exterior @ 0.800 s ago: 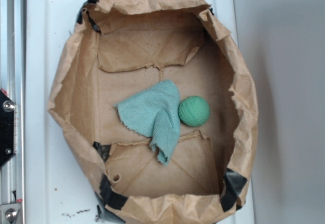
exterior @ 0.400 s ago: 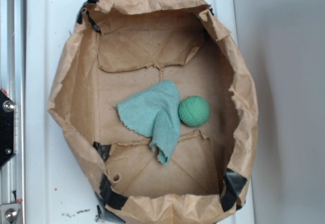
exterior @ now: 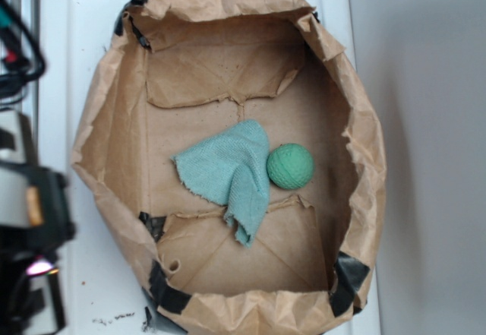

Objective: Grab the blue cloth.

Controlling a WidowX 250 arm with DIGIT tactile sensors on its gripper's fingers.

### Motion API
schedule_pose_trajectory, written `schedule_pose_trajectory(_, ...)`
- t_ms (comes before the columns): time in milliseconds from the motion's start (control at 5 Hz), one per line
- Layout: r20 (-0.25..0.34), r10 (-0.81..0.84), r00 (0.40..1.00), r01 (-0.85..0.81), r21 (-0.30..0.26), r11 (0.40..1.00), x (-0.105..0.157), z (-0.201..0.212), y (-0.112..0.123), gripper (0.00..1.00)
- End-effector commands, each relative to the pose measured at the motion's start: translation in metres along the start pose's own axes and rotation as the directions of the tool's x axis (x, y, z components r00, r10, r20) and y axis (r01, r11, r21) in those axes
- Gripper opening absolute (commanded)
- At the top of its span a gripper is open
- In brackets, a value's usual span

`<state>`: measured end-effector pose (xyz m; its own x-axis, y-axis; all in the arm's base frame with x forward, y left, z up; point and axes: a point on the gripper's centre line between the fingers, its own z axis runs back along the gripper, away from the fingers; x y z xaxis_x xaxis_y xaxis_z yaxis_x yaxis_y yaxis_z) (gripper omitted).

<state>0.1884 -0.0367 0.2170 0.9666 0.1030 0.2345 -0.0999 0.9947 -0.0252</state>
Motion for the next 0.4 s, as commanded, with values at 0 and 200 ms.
schedule_pose_trajectory(0, 0.113, 0.046, 0.993, -0.050, 0.032, 0.998, 0.055, -0.040, 0.010, 1.00)
schedule_pose_trajectory(200, 0.088, 0.074, 0.993, -0.077, 0.036, 0.996, 0.077, -0.066, 0.020, 1.00)
